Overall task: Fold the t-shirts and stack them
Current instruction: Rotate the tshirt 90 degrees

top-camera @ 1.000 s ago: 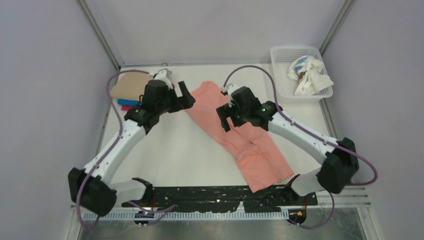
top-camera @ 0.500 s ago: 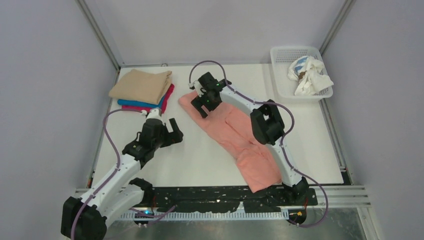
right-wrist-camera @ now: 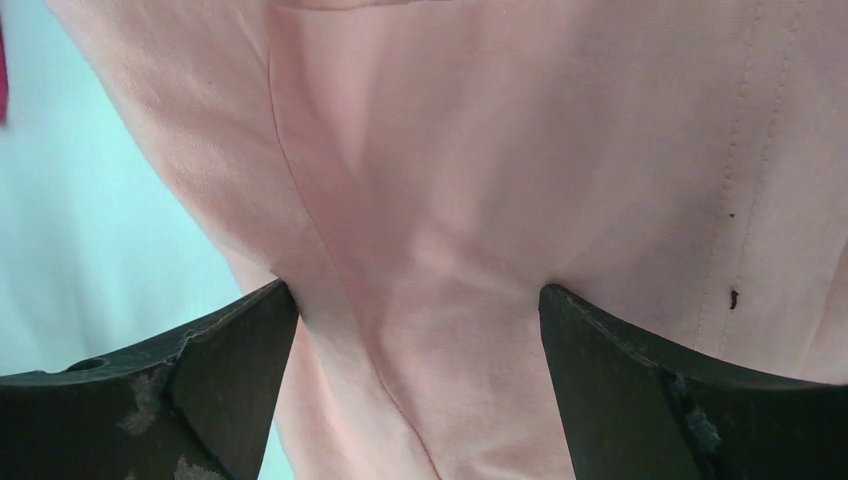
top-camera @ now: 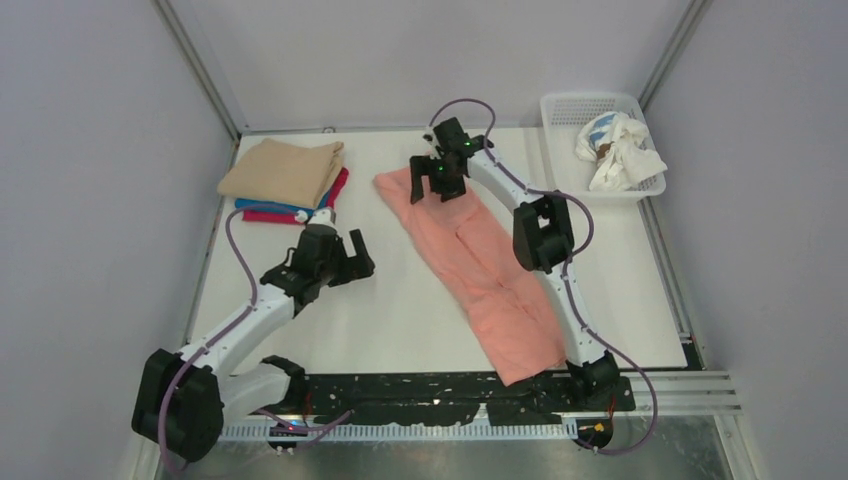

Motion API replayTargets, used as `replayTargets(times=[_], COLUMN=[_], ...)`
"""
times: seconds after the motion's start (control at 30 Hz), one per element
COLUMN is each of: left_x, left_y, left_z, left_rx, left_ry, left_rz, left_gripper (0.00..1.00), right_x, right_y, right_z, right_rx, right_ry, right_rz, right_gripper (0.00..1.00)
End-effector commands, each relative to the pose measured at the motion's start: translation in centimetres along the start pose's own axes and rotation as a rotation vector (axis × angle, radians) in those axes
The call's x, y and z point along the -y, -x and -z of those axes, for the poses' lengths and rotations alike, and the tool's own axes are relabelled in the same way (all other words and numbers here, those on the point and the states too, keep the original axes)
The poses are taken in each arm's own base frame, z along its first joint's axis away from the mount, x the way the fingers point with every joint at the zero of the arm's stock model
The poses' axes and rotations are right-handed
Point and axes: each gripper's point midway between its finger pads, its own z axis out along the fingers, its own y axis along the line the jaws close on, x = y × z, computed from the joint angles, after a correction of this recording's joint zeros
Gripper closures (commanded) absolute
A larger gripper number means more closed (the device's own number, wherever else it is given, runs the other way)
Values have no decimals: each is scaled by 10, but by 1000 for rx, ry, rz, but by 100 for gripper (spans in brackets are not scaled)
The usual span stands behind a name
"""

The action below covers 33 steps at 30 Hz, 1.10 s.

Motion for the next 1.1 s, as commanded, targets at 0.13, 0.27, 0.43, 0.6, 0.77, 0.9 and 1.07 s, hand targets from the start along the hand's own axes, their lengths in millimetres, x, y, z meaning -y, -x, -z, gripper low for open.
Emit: replayTargets(times=[0.13, 0.27, 0.43, 0.6, 0.77, 0.9, 1.07], left_x=[23, 29, 30, 33, 56, 92, 166], left_y=[34, 36, 33, 31, 24, 6, -43], left_z=[-9, -16, -18, -9, 1, 14, 46], left_rx=[36, 17, -11, -8, -31, -65, -147], left_ry=[-32, -39, -40, -67, -190, -303, -527], left_rz=[-25, -30, -18, -7, -2, -111, -380], left_gripper=[0, 0, 0, 0, 0, 0, 0], right_x=[93, 112, 105, 97, 61, 40, 63], right_y=[42, 83, 129, 158, 164, 138, 41], right_z=[11, 14, 10, 18, 70, 128, 197], right_rx=[98, 244, 424, 523, 547, 522, 508], right_ry=[-25, 41, 115, 147, 126, 52, -162], right_rz=[-408, -520, -638, -708, -513, -364, -350], right_gripper=[5, 5, 5, 5, 5, 5, 5])
